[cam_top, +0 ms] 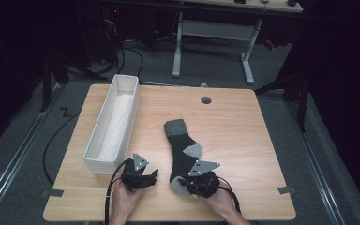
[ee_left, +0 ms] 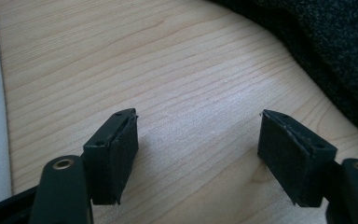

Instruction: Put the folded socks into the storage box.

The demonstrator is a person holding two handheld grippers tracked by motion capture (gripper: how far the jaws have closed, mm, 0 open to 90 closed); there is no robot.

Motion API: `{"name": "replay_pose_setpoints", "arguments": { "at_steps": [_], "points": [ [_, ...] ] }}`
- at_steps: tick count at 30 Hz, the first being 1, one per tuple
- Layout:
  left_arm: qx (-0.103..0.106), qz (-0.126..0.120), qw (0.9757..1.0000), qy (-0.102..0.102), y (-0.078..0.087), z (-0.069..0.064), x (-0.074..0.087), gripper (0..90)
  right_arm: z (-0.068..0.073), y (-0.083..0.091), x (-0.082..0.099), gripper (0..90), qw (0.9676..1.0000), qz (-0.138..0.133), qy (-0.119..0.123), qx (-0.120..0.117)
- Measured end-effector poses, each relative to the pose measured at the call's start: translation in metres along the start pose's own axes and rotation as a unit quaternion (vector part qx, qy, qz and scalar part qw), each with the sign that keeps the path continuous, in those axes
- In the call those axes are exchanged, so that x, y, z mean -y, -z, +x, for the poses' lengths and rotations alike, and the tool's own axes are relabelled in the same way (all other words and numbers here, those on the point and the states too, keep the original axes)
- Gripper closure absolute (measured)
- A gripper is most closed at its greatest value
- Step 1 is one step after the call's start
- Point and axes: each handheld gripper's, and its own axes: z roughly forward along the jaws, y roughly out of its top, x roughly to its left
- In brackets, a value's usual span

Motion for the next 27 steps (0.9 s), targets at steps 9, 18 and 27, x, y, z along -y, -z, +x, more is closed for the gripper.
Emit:
{"name": "replay_pose_setpoints", "arguments": {
  "at_steps": [9,18,27],
  "points": [
    [0.039,0.007,0.9991,0.016,-0.002,-0.018,-0.007,31.7,-0.021,0.014,0.000,69.0,0.9970,-0.052,-0.049,0.030],
    [0.084,0.028,0.9957,0.024,-0.019,-0.049,-0.014,32.6,-0.046,-0.007,0.000,72.3,0.9928,-0.034,-0.079,0.083],
    [0.076,0.025,0.9958,0.043,-0.030,-0.047,-0.023,35.0,-0.040,-0.016,0.013,64.1,0.9947,0.000,-0.062,0.082]
  ]
}}
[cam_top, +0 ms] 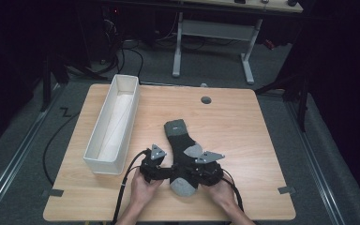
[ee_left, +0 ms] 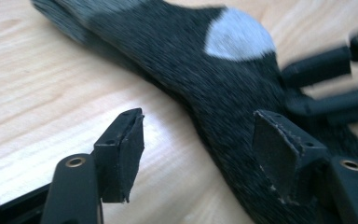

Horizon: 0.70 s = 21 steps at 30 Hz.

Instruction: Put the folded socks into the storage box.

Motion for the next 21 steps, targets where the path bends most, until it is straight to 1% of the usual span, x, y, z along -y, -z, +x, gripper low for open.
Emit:
{"name": "replay_pose_setpoints", "arguments": {
  "at_steps": [1,2,4,6,7,8,9,10,12,15,16,17,18,19,21],
  "points": [
    [0.000,0.001,1.0000,-0.001,-0.001,0.001,-0.002,37.8,0.001,0.001,0.001,63.3,1.0000,-0.001,0.001,0.000],
    [-0.003,0.002,1.0000,-0.001,-0.004,0.002,-0.005,38.9,0.001,0.001,0.002,63.0,1.0000,-0.001,0.000,-0.001],
    [-0.006,0.001,1.0000,0.003,-0.009,0.002,-0.011,39.8,0.003,0.002,0.002,62.5,1.0000,-0.001,0.008,0.001],
    [-0.015,0.006,0.9998,0.012,-0.016,0.002,-0.017,38.6,0.004,0.003,0.004,62.3,1.0000,0.000,0.009,0.000],
    [-0.018,0.015,0.9993,0.027,-0.021,0.003,-0.022,37.2,0.005,0.004,0.004,62.3,0.9999,0.000,0.010,-0.001],
    [-0.027,0.024,0.9987,0.036,-0.026,0.005,-0.025,37.2,0.005,0.004,0.005,62.2,0.9999,-0.002,0.010,-0.002],
    [-0.033,0.030,0.9981,0.043,-0.030,0.006,-0.029,39.3,0.005,0.005,0.006,62.3,0.9999,-0.002,0.010,-0.004],
    [-0.036,0.034,0.9977,0.046,-0.033,0.007,-0.032,39.5,0.006,0.006,0.008,62.3,0.9999,-0.003,0.009,-0.006],
    [-0.049,0.027,0.9977,0.039,-0.044,0.007,-0.041,37.4,0.006,0.008,0.011,62.3,0.9999,-0.005,0.009,-0.009],
    [-0.057,0.025,0.9970,0.046,-0.055,0.007,-0.051,34.5,0.008,0.012,0.016,62.3,0.9998,-0.008,0.013,-0.011],
    [-0.057,0.018,0.9968,0.053,-0.058,0.007,-0.054,33.8,0.009,0.013,0.017,62.3,0.9998,-0.007,0.014,-0.012],
    [-0.059,0.017,0.9963,0.060,-0.061,0.008,-0.057,33.9,0.009,0.015,0.018,62.4,0.9998,-0.005,0.017,-0.013],
    [-0.059,0.017,0.9963,0.060,-0.061,0.008,-0.057,32.8,0.009,0.016,0.019,62.4,0.9997,-0.005,0.018,-0.014],
    [-0.067,0.015,0.9956,0.064,-0.068,0.009,-0.059,32.4,0.009,0.017,0.020,62.4,0.9997,-0.006,0.019,-0.016],
    [-0.068,0.011,0.9951,0.070,-0.072,0.010,-0.062,31.5,0.008,0.017,0.021,62.5,0.9996,-0.008,0.019,-0.019]
  ]
}}
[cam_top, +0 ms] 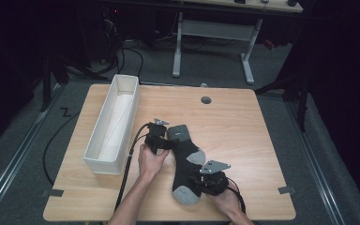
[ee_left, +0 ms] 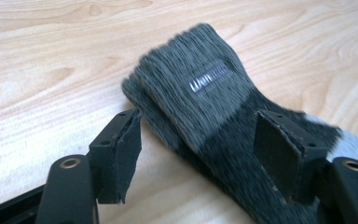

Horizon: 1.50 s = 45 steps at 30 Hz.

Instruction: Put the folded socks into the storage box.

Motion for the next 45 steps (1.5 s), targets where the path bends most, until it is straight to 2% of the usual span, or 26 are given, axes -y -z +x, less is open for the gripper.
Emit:
{"name": "replay_pose_setpoints", "arguments": {
  "at_steps": [4,6,8,11,16,19,21,25,34,38,40,45],
  "points": [
    [-0.016,-0.006,0.9998,-0.005,-0.012,0.002,-0.003,31.3,0.000,0.000,0.000,62.6,1.0000,-0.001,0.003,0.000],
    [-0.022,-0.011,0.9997,-0.001,-0.019,0.005,-0.005,31.2,0.001,0.000,0.001,62.6,1.0000,-0.002,0.003,0.000],
    [-0.026,-0.016,0.9994,0.018,-0.026,0.010,-0.007,31.1,0.001,0.000,0.003,62.6,1.0000,-0.005,0.000,-0.002],
    [-0.031,-0.009,0.9986,0.042,-0.034,0.018,-0.007,30.6,0.000,0.000,0.003,62.7,1.0000,-0.007,0.003,-0.004],
    [-0.027,-0.014,0.9985,0.046,-0.036,0.020,-0.008,31.4,0.002,0.000,0.003,62.9,0.9999,-0.003,0.010,0.001],
    [-0.026,-0.005,0.9979,0.059,-0.038,0.024,-0.009,31.6,0.002,-0.001,0.003,62.9,0.9999,-0.002,0.010,0.001],
    [-0.027,0.003,0.9979,0.060,-0.041,0.025,-0.008,31.6,0.002,-0.001,0.002,63.0,0.9999,0.000,0.012,-0.001],
    [-0.026,0.013,0.9985,0.047,-0.044,0.023,-0.007,32.8,0.003,-0.001,0.003,63.0,0.9999,0.001,0.016,0.001],
    [-0.009,0.026,0.9991,0.031,-0.046,0.019,-0.005,48.2,0.001,-0.001,0.002,63.1,0.9999,0.003,0.016,-0.002],
    [0.001,0.028,0.9990,0.035,-0.043,0.019,-0.007,58.5,0.001,-0.002,0.002,63.0,0.9999,0.003,0.015,-0.003],
    [0.001,0.027,0.9989,0.037,-0.042,0.020,-0.009,67.4,0.001,-0.002,0.002,63.0,0.9999,0.005,0.012,-0.004],
    [0.011,0.024,0.9988,0.042,-0.039,0.019,-0.012,71.6,0.000,-0.002,0.001,63.0,0.9999,0.008,0.014,-0.004]
  ]
}}
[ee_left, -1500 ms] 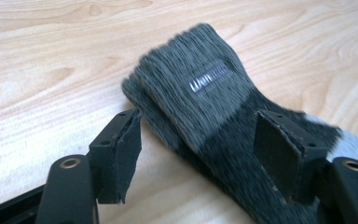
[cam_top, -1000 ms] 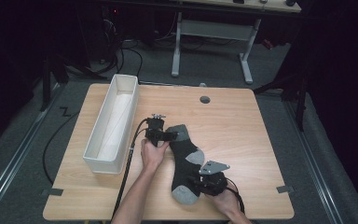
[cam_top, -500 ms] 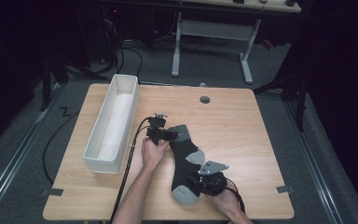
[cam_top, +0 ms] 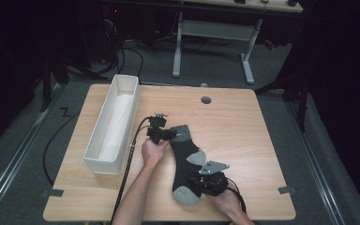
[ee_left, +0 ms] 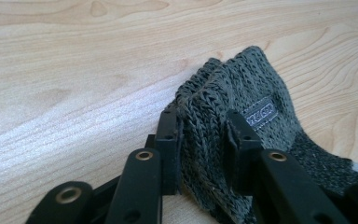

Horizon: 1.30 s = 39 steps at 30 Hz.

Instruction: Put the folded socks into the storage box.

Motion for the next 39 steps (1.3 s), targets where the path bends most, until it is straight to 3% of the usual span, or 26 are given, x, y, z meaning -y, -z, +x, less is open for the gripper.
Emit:
{"name": "replay_pose_setpoints", "arguments": {
  "at_steps": [4,14,29,39],
  "points": [
    [0.017,-0.011,0.9998,0.000,0.006,-0.005,-0.004,72.8,0.001,0.000,0.000,63.0,1.0000,0.002,-0.002,0.001],
    [0.062,-0.049,0.9964,-0.031,0.033,-0.021,-0.015,73.9,0.000,-0.005,-0.004,63.1,0.9999,0.007,-0.004,0.006],
    [0.115,-0.070,0.9906,-0.019,0.060,-0.033,-0.026,73.9,-0.004,-0.011,-0.011,64.2,0.9997,0.006,-0.021,0.005],
    [0.163,-0.077,0.9832,-0.029,0.086,-0.049,-0.026,73.9,-0.009,-0.019,-0.021,66.2,0.9994,0.011,-0.028,0.017]
  ]
}}
